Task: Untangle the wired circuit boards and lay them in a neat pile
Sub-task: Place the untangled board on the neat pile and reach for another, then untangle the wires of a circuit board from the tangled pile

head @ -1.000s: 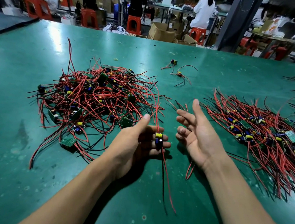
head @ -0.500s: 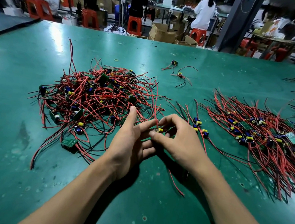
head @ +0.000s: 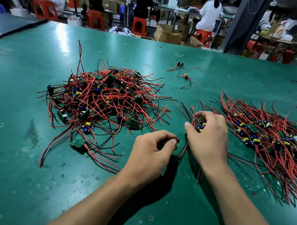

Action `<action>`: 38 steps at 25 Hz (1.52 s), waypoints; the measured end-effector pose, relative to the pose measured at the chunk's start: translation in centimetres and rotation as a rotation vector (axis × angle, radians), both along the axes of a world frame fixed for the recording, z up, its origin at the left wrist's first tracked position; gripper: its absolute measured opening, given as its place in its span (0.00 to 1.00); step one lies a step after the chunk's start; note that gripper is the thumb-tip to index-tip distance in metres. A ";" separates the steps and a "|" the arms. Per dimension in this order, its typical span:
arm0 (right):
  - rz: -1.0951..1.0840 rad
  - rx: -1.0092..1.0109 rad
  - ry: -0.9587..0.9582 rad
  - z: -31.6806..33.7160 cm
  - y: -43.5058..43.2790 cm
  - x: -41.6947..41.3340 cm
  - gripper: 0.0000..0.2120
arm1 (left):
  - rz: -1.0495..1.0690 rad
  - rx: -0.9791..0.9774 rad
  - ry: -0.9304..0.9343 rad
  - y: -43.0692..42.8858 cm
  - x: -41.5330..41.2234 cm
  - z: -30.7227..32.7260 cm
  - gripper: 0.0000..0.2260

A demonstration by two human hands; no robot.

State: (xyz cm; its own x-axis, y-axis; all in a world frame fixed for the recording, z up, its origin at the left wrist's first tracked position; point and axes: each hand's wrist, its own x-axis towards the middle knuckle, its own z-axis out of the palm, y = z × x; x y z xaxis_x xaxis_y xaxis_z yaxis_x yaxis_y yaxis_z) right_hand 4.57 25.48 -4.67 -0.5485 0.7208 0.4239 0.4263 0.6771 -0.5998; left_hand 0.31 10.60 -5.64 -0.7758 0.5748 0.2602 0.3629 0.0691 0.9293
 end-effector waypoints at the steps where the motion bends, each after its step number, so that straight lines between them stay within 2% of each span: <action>1: 0.071 0.035 0.018 0.1 -0.5 -0.2 0.11 | 0.046 0.011 0.084 0.0 0.0 -0.1 0.05; 3: 0.257 0.040 0.007 0.0 -1.7 -0.6 0.06 | 0.174 0.003 0.193 -0.1 -0.5 -0.2 0.07; 6: 0.458 -0.003 -0.195 -0.6 -2.7 -0.8 0.05 | 0.324 -0.131 0.262 -0.9 -1.9 -0.4 0.14; 9: 0.328 0.021 -0.345 -0.7 -2.4 -0.6 0.09 | 0.349 -0.243 0.259 -1.4 -2.8 -0.5 0.21; 11: 0.190 0.088 -0.377 -0.5 -2.0 -0.3 0.11 | 0.351 -0.310 0.226 -1.2 -3.1 -0.3 0.22; 14: 0.112 0.109 -0.384 -0.2 -2.2 -0.2 0.13 | 0.339 -0.387 0.236 -1.2 -3.6 -0.3 0.21; 17: 0.080 0.118 -0.402 -0.1 -2.3 -0.2 0.13 | 0.349 -0.353 0.294 -1.4 -3.5 -0.5 0.17; 20: 0.030 0.137 -0.433 0.1 -2.2 0.0 0.14 | 0.335 -0.219 0.379 -1.5 -3.2 -0.5 0.12; 22: 0.056 0.093 -0.402 0.4 -2.2 0.0 0.14 | 0.323 -0.095 0.436 -1.4 -3.0 -0.5 0.10; 24: 0.192 -0.009 -0.303 0.8 -2.5 -0.1 0.11 | 0.326 0.006 0.474 -1.2 -2.8 -0.5 0.10; 26: 0.389 -0.231 -0.132 1.2 -2.9 -0.5 0.06 | 0.321 0.060 0.497 -1.1 -2.6 -0.5 0.11; 28: 0.515 -0.508 0.023 1.5 -3.2 -0.6 0.10 | 0.308 0.087 0.498 -1.0 -2.6 -0.6 0.11; 30: 0.555 -0.695 0.113 1.9 -3.3 -0.5 0.11 | 0.288 0.088 0.486 -1.1 -2.6 -0.6 0.12; 35: 0.651 -0.607 0.178 2.1 -3.2 -0.2 0.03 | 0.206 0.088 0.474 -1.3 -2.4 -0.4 0.14; 38: 0.586 -0.582 0.234 1.9 -3.1 -0.4 0.03 | 0.198 0.132 0.480 -1.3 -2.1 -0.2 0.13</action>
State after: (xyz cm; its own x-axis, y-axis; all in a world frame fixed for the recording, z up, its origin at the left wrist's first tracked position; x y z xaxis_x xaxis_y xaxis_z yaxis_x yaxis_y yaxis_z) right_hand 4.16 22.37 -2.73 -0.8448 0.4861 0.2237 -0.0748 0.3068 -0.9488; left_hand -1.76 9.34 -5.81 -0.6420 0.3673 0.6730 0.7413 0.0730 0.6672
